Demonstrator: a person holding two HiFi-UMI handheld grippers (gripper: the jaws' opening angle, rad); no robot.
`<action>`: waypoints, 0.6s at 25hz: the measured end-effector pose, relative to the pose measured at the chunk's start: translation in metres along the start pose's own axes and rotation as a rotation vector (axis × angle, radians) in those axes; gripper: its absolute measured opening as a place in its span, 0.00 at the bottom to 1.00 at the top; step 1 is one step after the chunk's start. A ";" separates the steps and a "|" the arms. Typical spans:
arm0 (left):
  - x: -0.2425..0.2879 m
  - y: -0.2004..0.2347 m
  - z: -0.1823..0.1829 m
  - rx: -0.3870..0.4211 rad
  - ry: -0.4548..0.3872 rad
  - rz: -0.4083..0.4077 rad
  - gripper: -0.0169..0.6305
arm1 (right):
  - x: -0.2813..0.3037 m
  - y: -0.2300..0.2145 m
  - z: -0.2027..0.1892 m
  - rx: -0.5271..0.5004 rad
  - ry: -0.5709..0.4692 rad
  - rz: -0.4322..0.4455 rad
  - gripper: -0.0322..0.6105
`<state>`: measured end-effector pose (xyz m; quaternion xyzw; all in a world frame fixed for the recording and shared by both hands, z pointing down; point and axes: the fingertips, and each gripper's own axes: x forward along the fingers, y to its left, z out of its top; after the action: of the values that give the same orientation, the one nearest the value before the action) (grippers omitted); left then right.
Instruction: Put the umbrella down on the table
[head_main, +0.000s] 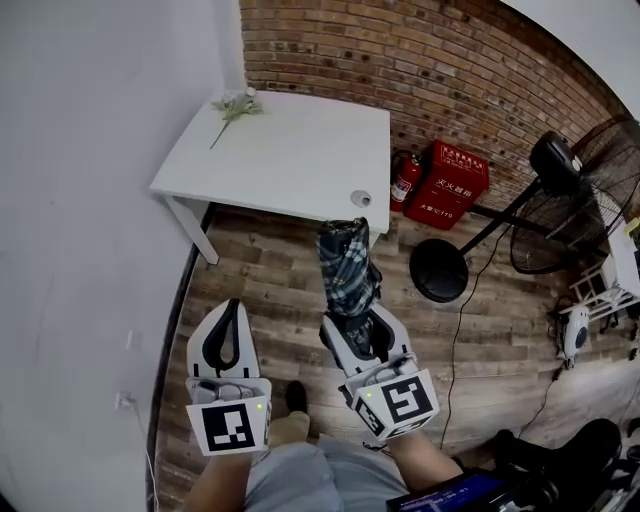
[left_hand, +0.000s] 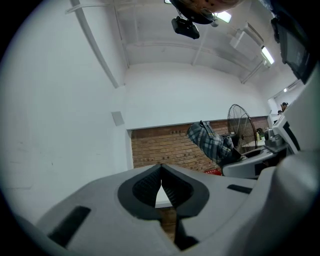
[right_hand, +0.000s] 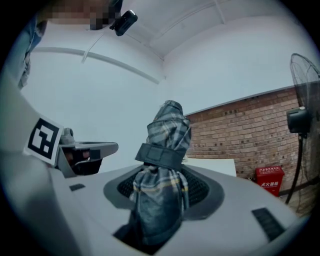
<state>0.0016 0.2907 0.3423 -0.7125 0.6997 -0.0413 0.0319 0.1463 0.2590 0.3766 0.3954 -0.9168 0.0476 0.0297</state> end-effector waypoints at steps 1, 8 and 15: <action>0.011 0.010 0.002 -0.002 -0.005 0.002 0.04 | 0.014 -0.001 0.004 -0.007 -0.001 0.000 0.37; 0.060 0.055 0.016 0.045 -0.053 0.017 0.04 | 0.078 -0.011 0.033 -0.038 -0.047 -0.010 0.37; 0.099 0.069 0.018 0.054 -0.063 -0.014 0.04 | 0.114 -0.028 0.043 -0.043 -0.054 -0.031 0.37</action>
<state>-0.0636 0.1899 0.3182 -0.7173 0.6919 -0.0381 0.0729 0.0876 0.1526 0.3463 0.4099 -0.9119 0.0169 0.0144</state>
